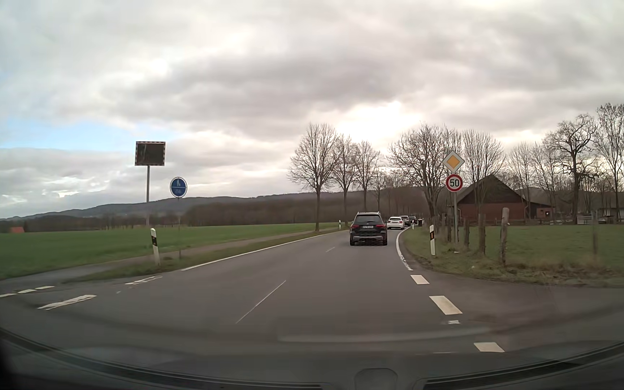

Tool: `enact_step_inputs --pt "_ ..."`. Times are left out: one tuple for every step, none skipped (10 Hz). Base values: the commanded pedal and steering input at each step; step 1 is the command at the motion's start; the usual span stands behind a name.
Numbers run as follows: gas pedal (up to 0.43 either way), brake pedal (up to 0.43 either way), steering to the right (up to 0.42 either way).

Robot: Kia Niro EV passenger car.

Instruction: Follow the waypoints while adhering to traffic rules and regulations

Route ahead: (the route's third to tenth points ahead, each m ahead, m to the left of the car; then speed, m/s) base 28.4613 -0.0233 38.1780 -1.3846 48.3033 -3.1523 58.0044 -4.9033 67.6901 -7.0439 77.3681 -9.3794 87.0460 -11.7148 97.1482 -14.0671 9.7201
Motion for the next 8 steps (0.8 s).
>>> enact_step_inputs --pt "0.35 0.0 0.019" --pt "0.35 0.0 0.021" --pt "0.35 0.0 0.022" --pt "0.35 0.0 0.024" --pt "0.311 0.0 0.025" --pt "0.319 0.0 0.026" --pt "0.319 0.0 0.026" --pt "0.319 0.0 0.026"
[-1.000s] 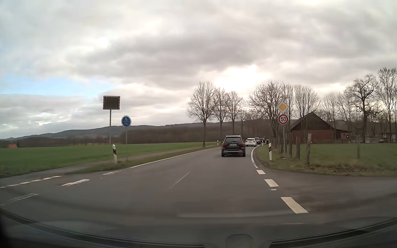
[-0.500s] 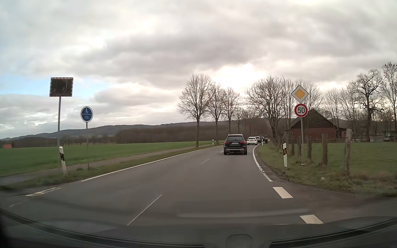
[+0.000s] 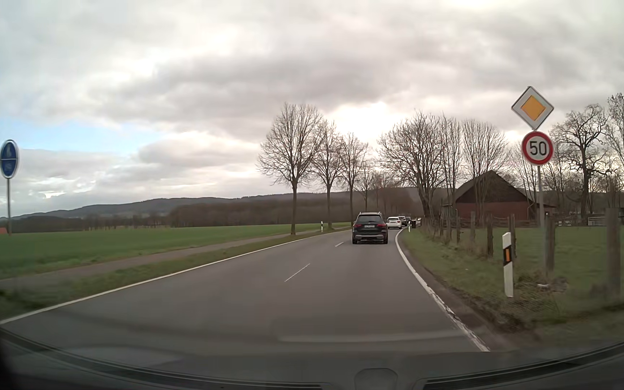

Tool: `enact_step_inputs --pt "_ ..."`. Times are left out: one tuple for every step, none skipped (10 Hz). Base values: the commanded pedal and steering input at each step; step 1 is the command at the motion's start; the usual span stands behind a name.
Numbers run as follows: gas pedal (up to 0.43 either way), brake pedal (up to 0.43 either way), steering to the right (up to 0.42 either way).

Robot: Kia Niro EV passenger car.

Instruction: Follow the waypoints while adhering to traffic rules and regulations

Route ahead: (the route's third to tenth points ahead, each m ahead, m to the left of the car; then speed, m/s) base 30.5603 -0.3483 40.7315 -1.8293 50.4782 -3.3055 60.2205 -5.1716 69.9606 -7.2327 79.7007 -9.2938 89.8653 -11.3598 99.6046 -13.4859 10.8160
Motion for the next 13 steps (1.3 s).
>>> enact_step_inputs --pt "0.319 0.0 0.026" --pt "0.319 0.0 0.026" --pt "0.319 0.0 0.025" --pt "0.319 0.0 0.024" --pt "0.319 0.0 0.024" --pt "0.311 0.0 0.024" --pt "0.28 0.0 0.023" --pt "0.28 0.0 0.022" --pt "0.28 0.0 0.021" --pt "0.287 0.0 0.02" --pt "0.287 0.0 0.018" --pt "0.28 0.0 0.014" --pt "0.28 0.0 0.012"
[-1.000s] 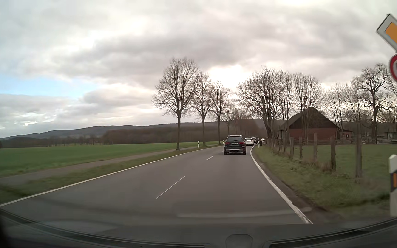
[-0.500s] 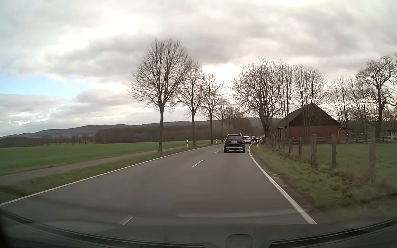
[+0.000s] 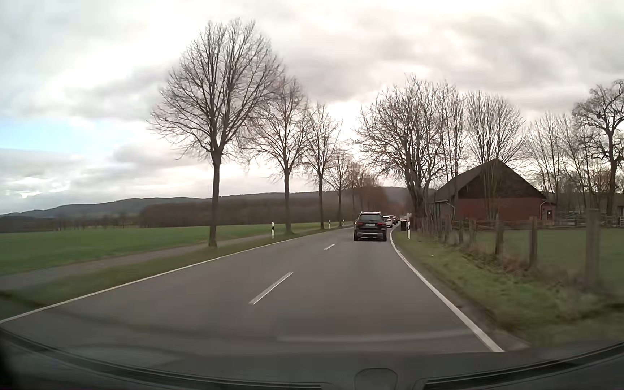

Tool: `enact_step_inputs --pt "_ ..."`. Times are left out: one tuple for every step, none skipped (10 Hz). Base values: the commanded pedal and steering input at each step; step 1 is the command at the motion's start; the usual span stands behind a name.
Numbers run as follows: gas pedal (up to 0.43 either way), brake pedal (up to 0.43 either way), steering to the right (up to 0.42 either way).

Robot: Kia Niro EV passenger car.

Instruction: Follow the waypoints while adhering to traffic rules and regulations

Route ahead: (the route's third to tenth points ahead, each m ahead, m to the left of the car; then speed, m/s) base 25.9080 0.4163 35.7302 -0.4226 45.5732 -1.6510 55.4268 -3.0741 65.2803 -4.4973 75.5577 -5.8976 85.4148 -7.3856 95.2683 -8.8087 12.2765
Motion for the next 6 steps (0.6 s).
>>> enact_step_inputs --pt "0.28 0.0 0.013" --pt "0.28 0.0 0.012" --pt "0.28 0.0 0.012" --pt "0.28 0.0 0.012" --pt "0.28 0.0 0.012" --pt "0.28 0.0 0.015"
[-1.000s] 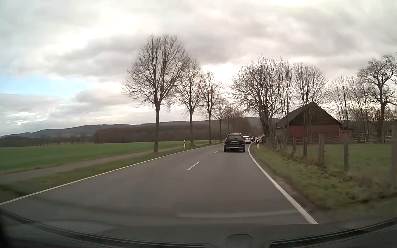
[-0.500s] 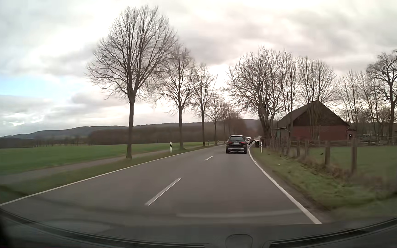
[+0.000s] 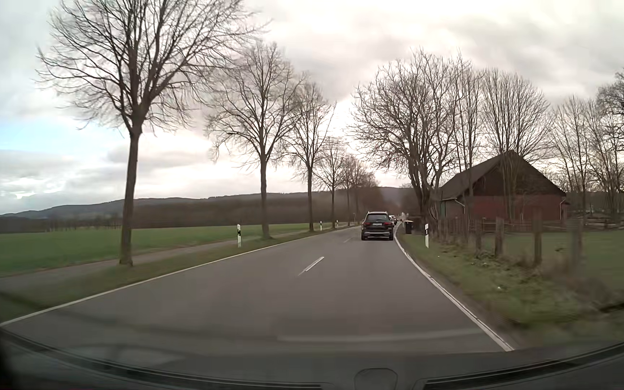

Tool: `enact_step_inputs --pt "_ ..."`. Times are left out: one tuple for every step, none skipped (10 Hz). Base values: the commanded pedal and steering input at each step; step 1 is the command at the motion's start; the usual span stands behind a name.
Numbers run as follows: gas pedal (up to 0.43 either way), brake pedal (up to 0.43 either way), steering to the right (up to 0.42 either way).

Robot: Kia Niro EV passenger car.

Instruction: Follow the waypoints while adhering to traffic rules and regulations

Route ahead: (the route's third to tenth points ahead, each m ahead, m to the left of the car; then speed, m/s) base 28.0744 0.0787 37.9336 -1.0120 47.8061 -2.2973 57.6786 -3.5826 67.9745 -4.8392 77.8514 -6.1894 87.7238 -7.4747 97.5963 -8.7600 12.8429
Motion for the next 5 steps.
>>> enact_step_inputs --pt "0.26 0.0 0.02" --pt "0.26 0.0 0.022" --pt "0.24 0.0 0.023" --pt "0.209 0.0 0.025" --pt "0.209 0.0 0.028"
